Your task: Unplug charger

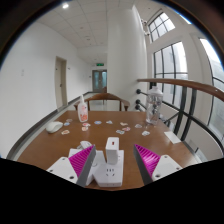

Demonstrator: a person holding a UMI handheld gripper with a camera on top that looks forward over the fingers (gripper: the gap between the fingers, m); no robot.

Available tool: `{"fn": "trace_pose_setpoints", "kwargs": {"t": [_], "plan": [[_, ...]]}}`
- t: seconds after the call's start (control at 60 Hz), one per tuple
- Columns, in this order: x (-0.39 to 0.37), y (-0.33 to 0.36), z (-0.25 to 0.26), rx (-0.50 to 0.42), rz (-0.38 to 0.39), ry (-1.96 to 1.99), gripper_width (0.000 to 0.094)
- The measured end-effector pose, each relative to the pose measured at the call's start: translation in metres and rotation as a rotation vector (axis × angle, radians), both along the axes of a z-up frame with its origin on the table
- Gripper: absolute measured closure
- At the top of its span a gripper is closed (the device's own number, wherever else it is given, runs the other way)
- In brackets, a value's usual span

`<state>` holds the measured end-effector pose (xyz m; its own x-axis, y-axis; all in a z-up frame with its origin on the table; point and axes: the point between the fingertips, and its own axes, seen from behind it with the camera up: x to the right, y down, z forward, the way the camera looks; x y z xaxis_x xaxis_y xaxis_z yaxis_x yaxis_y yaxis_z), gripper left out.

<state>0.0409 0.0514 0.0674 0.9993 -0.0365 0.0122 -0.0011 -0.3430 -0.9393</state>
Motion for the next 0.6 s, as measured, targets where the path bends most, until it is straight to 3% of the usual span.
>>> {"fn": "trace_pose_setpoints", "kwargs": {"t": [0.133, 0.2, 0.367, 0.6], "plan": [[0.008, 0.031, -0.015, -0.039, 0.003, -0.015, 0.0334], [-0.002, 0.053, -0.032, -0.078, 0.043, 0.019, 0.0733], [0.003, 0.056, -0.028, -0.024, 0.001, -0.079, 0.0856], [0.002, 0.055, -0.022, -0.001, 0.015, -0.037, 0.0869]]}}
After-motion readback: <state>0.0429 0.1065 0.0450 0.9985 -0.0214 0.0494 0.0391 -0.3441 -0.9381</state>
